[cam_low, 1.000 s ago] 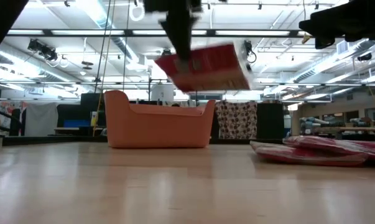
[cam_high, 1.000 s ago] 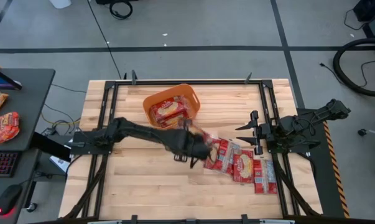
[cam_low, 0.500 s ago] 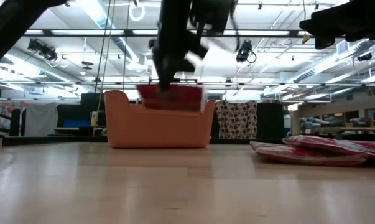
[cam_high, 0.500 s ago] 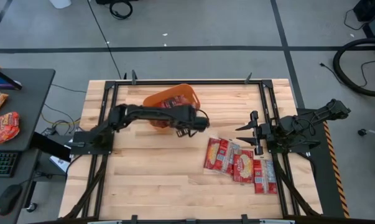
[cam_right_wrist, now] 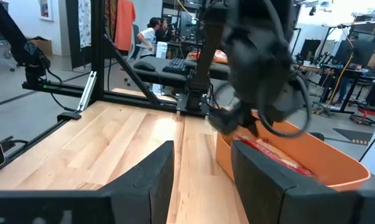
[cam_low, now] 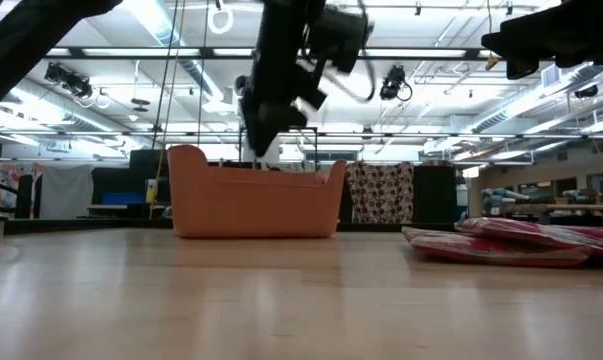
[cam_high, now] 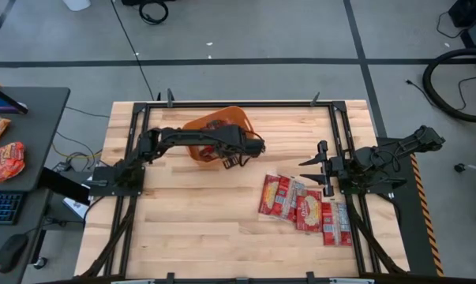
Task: Sort popcorn bags into baskets
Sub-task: Put the popcorn bag into the orange bin
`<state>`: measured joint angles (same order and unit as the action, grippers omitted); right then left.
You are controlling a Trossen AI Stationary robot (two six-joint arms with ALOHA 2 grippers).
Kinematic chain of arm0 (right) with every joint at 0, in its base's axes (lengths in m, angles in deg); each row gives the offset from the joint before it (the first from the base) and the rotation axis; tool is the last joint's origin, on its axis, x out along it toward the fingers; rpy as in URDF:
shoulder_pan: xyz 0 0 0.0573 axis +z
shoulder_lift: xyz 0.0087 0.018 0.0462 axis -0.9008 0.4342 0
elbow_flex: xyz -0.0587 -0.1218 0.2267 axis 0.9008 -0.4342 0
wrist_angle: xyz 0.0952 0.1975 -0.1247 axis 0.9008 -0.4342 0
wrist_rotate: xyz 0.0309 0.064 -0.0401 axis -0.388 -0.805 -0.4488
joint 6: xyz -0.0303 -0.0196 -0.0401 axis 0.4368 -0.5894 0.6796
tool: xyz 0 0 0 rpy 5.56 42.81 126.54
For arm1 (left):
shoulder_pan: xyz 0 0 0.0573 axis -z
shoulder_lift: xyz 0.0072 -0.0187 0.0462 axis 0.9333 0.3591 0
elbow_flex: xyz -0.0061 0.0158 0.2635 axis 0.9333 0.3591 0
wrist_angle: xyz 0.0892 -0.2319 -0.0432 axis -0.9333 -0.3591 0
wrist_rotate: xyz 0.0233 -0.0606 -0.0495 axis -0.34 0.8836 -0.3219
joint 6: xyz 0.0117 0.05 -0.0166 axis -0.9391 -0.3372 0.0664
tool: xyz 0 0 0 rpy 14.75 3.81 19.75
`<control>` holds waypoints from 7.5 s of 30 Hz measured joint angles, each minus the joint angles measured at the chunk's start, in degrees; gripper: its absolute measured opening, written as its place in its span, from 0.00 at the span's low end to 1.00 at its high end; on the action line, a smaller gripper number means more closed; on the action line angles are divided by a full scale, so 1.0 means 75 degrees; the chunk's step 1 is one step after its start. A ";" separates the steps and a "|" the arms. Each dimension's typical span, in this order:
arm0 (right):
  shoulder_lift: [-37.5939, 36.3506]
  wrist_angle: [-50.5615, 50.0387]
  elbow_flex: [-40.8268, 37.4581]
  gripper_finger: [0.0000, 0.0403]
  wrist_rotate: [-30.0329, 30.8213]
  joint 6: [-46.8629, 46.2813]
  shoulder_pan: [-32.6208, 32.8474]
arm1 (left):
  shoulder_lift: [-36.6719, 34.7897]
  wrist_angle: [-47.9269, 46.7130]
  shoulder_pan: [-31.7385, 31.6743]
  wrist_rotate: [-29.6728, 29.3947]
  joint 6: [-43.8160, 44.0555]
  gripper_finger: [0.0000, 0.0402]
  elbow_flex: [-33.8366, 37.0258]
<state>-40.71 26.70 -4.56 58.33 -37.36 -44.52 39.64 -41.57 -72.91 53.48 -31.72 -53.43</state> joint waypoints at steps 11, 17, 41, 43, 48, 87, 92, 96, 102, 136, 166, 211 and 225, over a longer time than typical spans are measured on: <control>0.0000 -0.0003 0.0000 0.41 0.0001 -0.0052 0.0000 | 0.0083 0.3367 0.1700 0.0388 -0.2444 0.47 0.0368; 0.0006 -0.0006 0.0000 0.41 0.0004 -0.0052 0.0000 | 0.0155 0.4703 0.2117 0.0351 -0.3035 0.47 0.0937; 0.0189 0.0172 0.0003 0.41 0.0016 -0.0044 -0.0006 | 0.1363 1.1129 0.1938 0.2802 -0.2679 0.46 0.1118; 0.0200 0.0142 0.0003 0.41 0.0044 -0.0031 -0.0006 | 0.1587 1.1466 0.1867 0.2942 -0.2617 0.45 0.0806; 0.0201 0.0168 0.0003 0.41 0.0094 0.0009 -0.0006 | 0.2092 1.1452 0.1891 0.2973 -0.3006 0.42 0.0100; 0.0254 0.0148 0.0000 0.41 0.0068 -0.0134 -0.0009 | 0.0791 0.3899 0.2917 0.1403 -0.0110 0.42 -0.0030; 0.0371 0.0225 0.0000 0.41 0.0048 -0.0257 -0.0008 | 0.0791 0.2096 0.2948 0.1139 0.1241 0.47 -0.0030; 0.0493 0.0466 0.0000 0.41 -0.0013 -0.0303 -0.0008 | 0.0791 0.1850 0.2609 0.1369 0.0842 0.50 -0.0027; 0.0651 0.0421 0.0000 0.41 -0.0074 -0.0251 -0.0003 | 0.0788 0.2029 0.1905 0.2020 -0.0281 0.47 -0.0027; 0.0694 0.0227 0.0000 0.41 0.0068 -0.0166 -0.0006 | -0.1841 0.7900 0.0479 0.5867 0.0635 0.43 0.5585; 0.0694 0.0240 0.0000 0.41 0.0068 -0.0085 -0.0006 | -0.1177 0.8413 0.0679 0.6326 0.0638 0.43 0.5149; 0.8676 0.0842 0.2072 0.46 0.1692 -0.2703 0.2204 | -0.1124 1.0030 0.0977 0.5330 -0.1074 0.43 0.5183; 1.0809 -0.1682 0.4126 0.70 0.1919 -0.4003 0.2144 | -0.1124 0.9581 0.1624 0.4474 -0.0583 0.43 0.5183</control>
<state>40.36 14.08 26.38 72.73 -67.38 -28.43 31.20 30.29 -60.72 87.03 -36.10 -14.55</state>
